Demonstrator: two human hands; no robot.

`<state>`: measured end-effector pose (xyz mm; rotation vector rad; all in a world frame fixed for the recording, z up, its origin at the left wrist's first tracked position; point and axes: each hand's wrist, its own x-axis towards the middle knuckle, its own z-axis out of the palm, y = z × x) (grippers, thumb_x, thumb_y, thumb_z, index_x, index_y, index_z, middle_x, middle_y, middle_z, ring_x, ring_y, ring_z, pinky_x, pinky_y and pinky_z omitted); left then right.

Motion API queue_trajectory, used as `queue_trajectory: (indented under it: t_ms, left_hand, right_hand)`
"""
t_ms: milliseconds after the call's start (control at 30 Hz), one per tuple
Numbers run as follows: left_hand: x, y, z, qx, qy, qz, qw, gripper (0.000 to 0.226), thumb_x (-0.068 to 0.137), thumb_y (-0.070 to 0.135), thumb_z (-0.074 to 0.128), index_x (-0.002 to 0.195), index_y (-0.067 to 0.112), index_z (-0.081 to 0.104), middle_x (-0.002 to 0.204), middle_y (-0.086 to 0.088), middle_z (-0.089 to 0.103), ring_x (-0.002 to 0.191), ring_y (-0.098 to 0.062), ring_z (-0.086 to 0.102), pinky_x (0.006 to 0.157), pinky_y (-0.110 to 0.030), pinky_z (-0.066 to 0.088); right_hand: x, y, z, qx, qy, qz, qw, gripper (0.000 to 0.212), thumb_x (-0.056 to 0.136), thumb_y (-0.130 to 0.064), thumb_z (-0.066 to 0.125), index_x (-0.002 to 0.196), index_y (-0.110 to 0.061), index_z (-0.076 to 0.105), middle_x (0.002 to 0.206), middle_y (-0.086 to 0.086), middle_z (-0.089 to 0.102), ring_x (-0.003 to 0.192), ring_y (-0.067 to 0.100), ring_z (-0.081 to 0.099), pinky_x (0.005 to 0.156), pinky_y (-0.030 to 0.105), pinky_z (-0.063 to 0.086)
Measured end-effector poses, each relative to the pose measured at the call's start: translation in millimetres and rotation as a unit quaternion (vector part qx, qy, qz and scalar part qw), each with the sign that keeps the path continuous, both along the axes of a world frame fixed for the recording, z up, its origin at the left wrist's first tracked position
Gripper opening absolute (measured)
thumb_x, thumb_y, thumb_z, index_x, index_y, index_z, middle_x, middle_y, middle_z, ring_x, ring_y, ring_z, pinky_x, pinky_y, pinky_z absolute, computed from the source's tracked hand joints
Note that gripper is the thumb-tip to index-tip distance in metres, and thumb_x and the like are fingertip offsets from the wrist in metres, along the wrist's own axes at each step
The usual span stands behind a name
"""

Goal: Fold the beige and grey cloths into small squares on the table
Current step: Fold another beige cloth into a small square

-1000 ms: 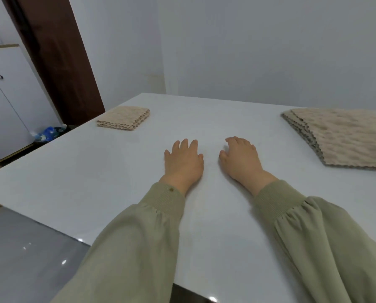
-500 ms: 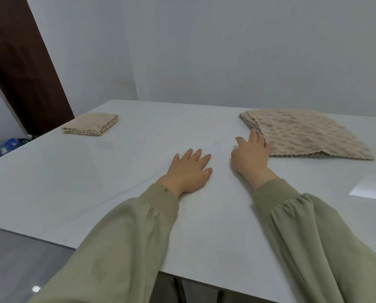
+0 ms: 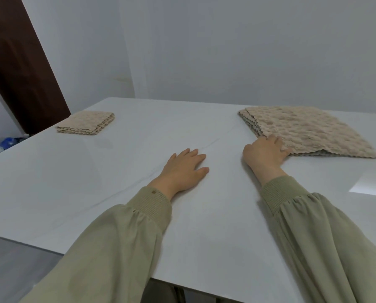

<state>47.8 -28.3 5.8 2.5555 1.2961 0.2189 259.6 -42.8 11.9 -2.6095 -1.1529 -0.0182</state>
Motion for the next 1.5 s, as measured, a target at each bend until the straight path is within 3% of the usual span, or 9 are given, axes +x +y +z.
queue_trajectory:
  t_ms: [200, 367, 500, 600, 700, 833, 1133, 1300, 1500]
  left_hand:
    - [-8.8, 5.3, 3.4, -0.01, -0.107, 0.029, 0.994, 0.042, 0.097, 0.031, 0.047, 0.137, 0.02, 0.047, 0.146, 0.004, 0.041, 0.137, -0.015, 0.031, 0.107, -0.025, 0.022]
    - [-34.2, 18.0, 8.0, -0.014, -0.146, 0.086, 0.986, 0.033, 0.095, 0.022, 0.051, 0.126, 0.018, 0.058, 0.141, 0.002, 0.048, 0.13, -0.016, 0.043, 0.103, -0.023, 0.029]
    - [-53.0, 24.7, 9.4, -0.004, -0.145, 0.094, 0.985, 0.031, 0.095, 0.02, 0.051, 0.124, 0.017, 0.06, 0.139, 0.0, 0.05, 0.128, -0.015, 0.043, 0.099, -0.018, 0.027]
    - [-64.5, 28.9, 8.4, -0.01, -0.146, 0.098, 0.984, 0.031, 0.095, 0.02, 0.051, 0.125, 0.017, 0.059, 0.14, 0.001, 0.049, 0.13, -0.014, 0.041, 0.102, -0.02, 0.026]
    - [-73.0, 32.9, 8.3, -0.02, -0.173, 0.11, 0.979, 0.032, 0.095, 0.02, 0.052, 0.126, 0.02, 0.058, 0.14, 0.003, 0.049, 0.13, -0.014, 0.042, 0.105, -0.023, 0.027]
    - [-76.0, 34.2, 9.8, -0.023, -0.261, 0.16, 0.952, 0.031, 0.095, 0.019, 0.049, 0.125, 0.023, 0.058, 0.136, 0.005, 0.052, 0.125, -0.01, 0.046, 0.1, -0.02, 0.03]
    - [-66.6, 9.6, 20.0, -0.017, -0.299, 0.036, 0.953, 0.03, 0.09, 0.034, 0.061, 0.119, 0.028, 0.064, 0.121, 0.01, 0.055, 0.108, 0.001, 0.049, 0.088, -0.005, 0.032]
    - [-57.6, 7.3, 12.7, -0.003, -0.057, -0.062, 0.996, 0.058, 0.084, 0.045, 0.065, 0.136, 0.023, 0.05, 0.146, 0.007, 0.04, 0.135, -0.012, 0.03, 0.105, -0.019, 0.018]
    - [-69.7, 26.5, 11.1, 0.068, -0.074, 0.027, 0.995, 0.027, 0.089, 0.035, 0.061, 0.108, 0.016, 0.066, 0.11, 0.0, 0.064, 0.105, -0.019, 0.054, 0.09, -0.034, 0.043]
  right_hand:
    - [-8.2, 5.0, 3.4, 0.156, -0.036, 0.071, 0.985, 0.053, 0.084, -0.011, 0.04, 0.136, 0.001, 0.037, 0.143, 0.016, 0.037, 0.133, 0.034, 0.031, 0.111, 0.054, 0.019]
    - [-43.5, -1.4, 9.7, 0.423, -0.165, 0.333, 0.826, 0.035, 0.077, -0.008, 0.048, 0.107, 0.0, 0.063, 0.109, 0.016, 0.063, 0.102, 0.035, 0.057, 0.098, 0.054, 0.04]
    - [-53.5, -2.4, -1.8, 0.159, -0.08, 0.243, 0.954, 0.072, 0.085, -0.051, 0.049, 0.142, -0.012, 0.031, 0.15, 0.014, 0.03, 0.14, 0.032, 0.023, 0.113, 0.056, 0.005]
    - [-37.7, 0.3, -7.7, -0.007, -0.045, 0.175, 0.984, 0.068, 0.087, -0.063, 0.036, 0.135, -0.015, 0.043, 0.145, 0.012, 0.04, 0.136, 0.032, 0.028, 0.11, 0.06, 0.017]
    - [-35.0, 1.8, -5.2, 0.077, 0.0, 0.225, 0.971, 0.029, 0.092, -0.039, 0.044, 0.08, -0.015, 0.054, 0.094, 0.012, 0.062, 0.098, 0.032, 0.054, 0.085, 0.042, 0.043]
    - [-57.8, -5.4, 3.3, 0.108, 0.018, 0.306, 0.946, 0.036, 0.092, -0.018, 0.048, 0.057, -0.018, 0.038, 0.061, 0.003, 0.047, 0.066, 0.025, 0.05, 0.056, 0.03, 0.029]
    - [-92.3, -22.0, 7.3, 0.271, 0.086, 0.341, 0.896, 0.033, 0.097, -0.028, 0.043, 0.121, -0.013, 0.061, 0.118, 0.005, 0.065, 0.112, 0.022, 0.056, 0.098, 0.034, 0.039]
    - [-68.1, -10.6, -8.9, -0.044, -0.047, 0.291, 0.955, 0.055, 0.095, -0.05, 0.03, 0.143, -0.022, 0.034, 0.154, 0.002, 0.026, 0.142, 0.023, 0.02, 0.111, 0.056, 0.014]
    - [-70.4, -13.1, -6.4, 0.11, 0.054, 0.337, 0.933, 0.041, 0.096, -0.037, 0.04, 0.126, -0.013, 0.055, 0.116, 0.005, 0.062, 0.109, 0.025, 0.052, 0.091, 0.035, 0.042]
